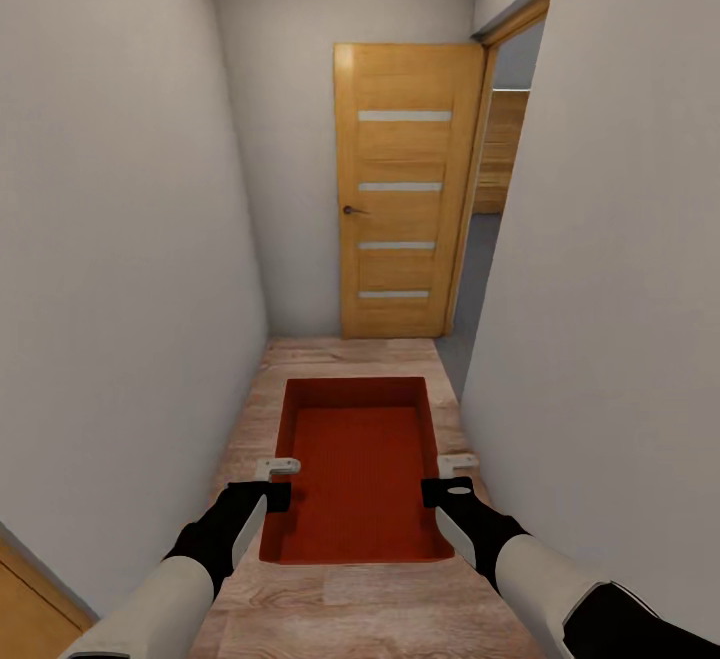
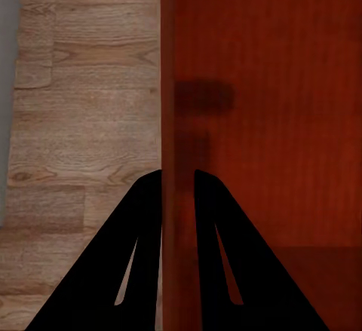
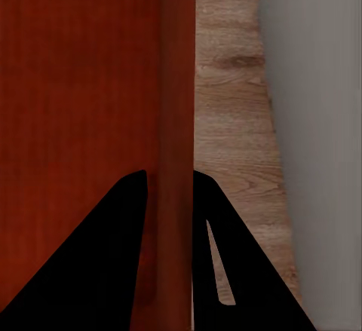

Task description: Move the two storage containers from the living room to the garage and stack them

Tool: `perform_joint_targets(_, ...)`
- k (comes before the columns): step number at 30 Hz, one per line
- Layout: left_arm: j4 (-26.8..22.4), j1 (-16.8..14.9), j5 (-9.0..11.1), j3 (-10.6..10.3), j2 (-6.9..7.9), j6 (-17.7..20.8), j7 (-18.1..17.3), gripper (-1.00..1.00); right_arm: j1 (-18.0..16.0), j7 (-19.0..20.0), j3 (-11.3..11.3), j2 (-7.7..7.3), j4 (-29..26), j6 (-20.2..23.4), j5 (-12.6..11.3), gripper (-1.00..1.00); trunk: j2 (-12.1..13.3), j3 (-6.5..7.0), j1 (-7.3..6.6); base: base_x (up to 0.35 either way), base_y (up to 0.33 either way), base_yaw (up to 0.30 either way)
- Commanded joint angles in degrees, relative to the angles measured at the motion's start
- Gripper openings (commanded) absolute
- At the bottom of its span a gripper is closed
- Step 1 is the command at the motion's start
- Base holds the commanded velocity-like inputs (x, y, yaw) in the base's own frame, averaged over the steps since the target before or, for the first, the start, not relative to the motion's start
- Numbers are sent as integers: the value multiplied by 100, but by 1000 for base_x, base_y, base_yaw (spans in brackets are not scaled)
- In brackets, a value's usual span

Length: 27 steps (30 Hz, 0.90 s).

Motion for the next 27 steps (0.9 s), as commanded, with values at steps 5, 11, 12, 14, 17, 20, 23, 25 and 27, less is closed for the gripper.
perform_joint_targets(5, -21, -5, -195, 26, -8, -309, 53, -100, -2, -31, 78, 4, 1, 35, -157, -100, -13, -13, 7, 322, 0, -18)
perform_joint_targets(11, -21, -5, -195, 24, -8, -309, 53, -100, -2, -31, 78, 4, 0, 35, -157, -100, -13, -13, 7, 322, 0, -1)
perform_joint_targets(12, -21, -5, -195, 25, -8, -309, 53, -100, -2, -31, 78, 4, 2, 35, -157, -100, -13, -13, 7, 322, 0, 0)
perform_joint_targets(14, -21, -5, -196, 24, -8, -314, 53, -100, -2, -31, 78, 4, 4, 35, -157, -100, -13, -13, 7, 322, 0, 0)
perform_joint_targets(17, -28, -5, -210, 14, -8, -323, 53, -100, -2, -31, 78, 4, 4, 35, -157, -100, -13, -13, 7, 322, 0, 0)
perform_joint_targets(20, -29, -5, -216, 11, -8, -326, 53, -100, -2, -31, 78, 1, 2, 35, -157, -100, -13, -13, 7, 322, 0, 0)
perform_joint_targets(23, -30, -5, -213, 10, -8, -327, 53, -100, -2, -31, 78, 1, 3, 35, -157, -100, -13, -13, 7, 322, 0, 0)
perform_joint_targets(25, -30, -5, -213, 10, -8, -326, 53, -100, -2, -31, 78, 1, 4, 35, -157, -100, -13, -13, 7, 322, 0, 0)
perform_joint_targets(27, -30, -5, -212, 9, -8, -326, 53, -100, -2, -31, 78, 2, 3, 35, -157, -100, -13, -13, 7, 322, 0, 0)
